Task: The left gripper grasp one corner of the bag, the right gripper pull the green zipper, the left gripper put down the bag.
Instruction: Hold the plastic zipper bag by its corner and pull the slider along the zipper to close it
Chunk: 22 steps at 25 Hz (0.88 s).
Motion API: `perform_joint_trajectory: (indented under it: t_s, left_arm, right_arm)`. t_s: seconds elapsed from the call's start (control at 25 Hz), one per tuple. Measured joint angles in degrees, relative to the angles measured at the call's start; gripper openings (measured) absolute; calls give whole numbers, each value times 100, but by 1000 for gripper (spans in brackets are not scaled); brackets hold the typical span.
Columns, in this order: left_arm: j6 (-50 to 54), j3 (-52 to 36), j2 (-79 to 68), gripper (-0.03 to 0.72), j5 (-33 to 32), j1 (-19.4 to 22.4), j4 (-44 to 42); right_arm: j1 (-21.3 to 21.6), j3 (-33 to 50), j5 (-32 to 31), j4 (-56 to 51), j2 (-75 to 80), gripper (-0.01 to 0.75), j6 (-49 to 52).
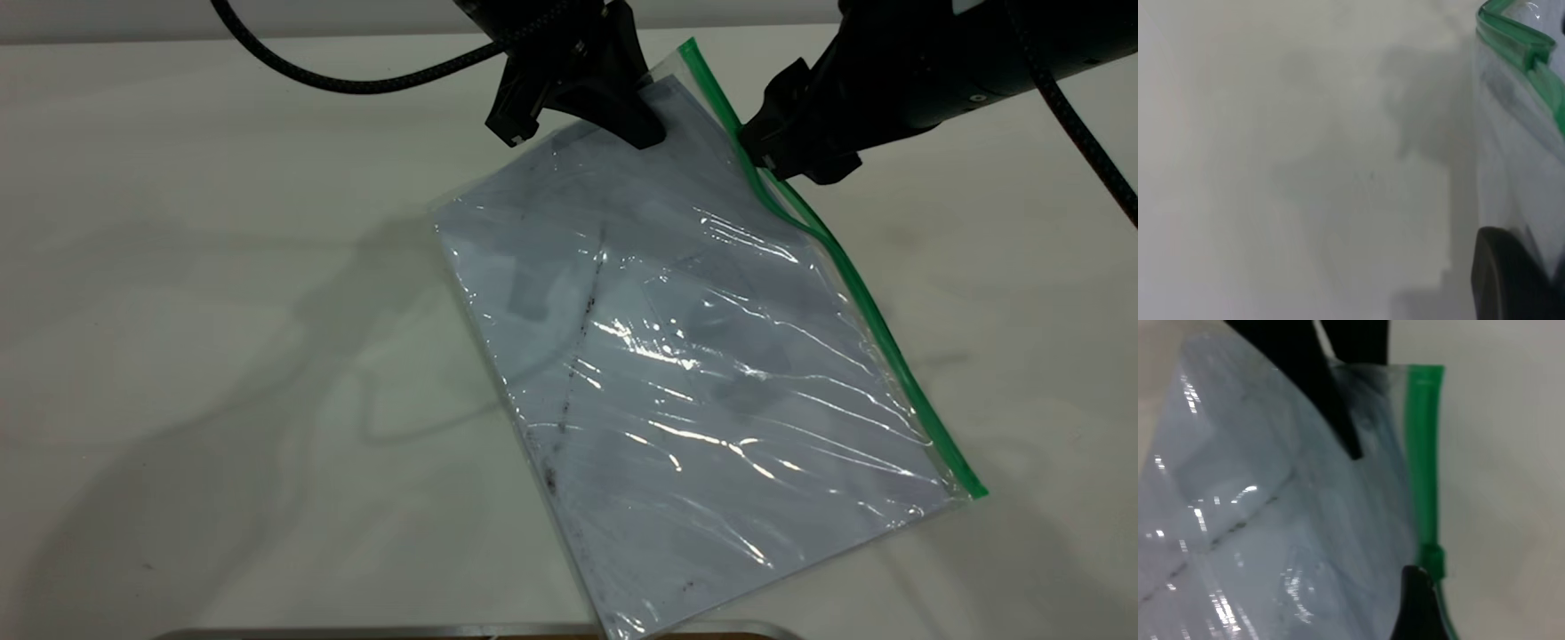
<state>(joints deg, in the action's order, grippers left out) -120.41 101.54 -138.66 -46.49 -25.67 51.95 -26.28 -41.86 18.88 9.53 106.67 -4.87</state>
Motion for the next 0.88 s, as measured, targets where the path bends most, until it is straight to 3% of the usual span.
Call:
perform_joint_trajectory:
  t_s: [0.36,0.88]
  left_arm:
    - [-48,0,0,53,40,-16,19]
    - [-67,0,0,53,-233,-16,258]
  right_arm:
    - [0,0,275,1727,6,557,1712]
    - [0,0,367,1937,49,499,1877]
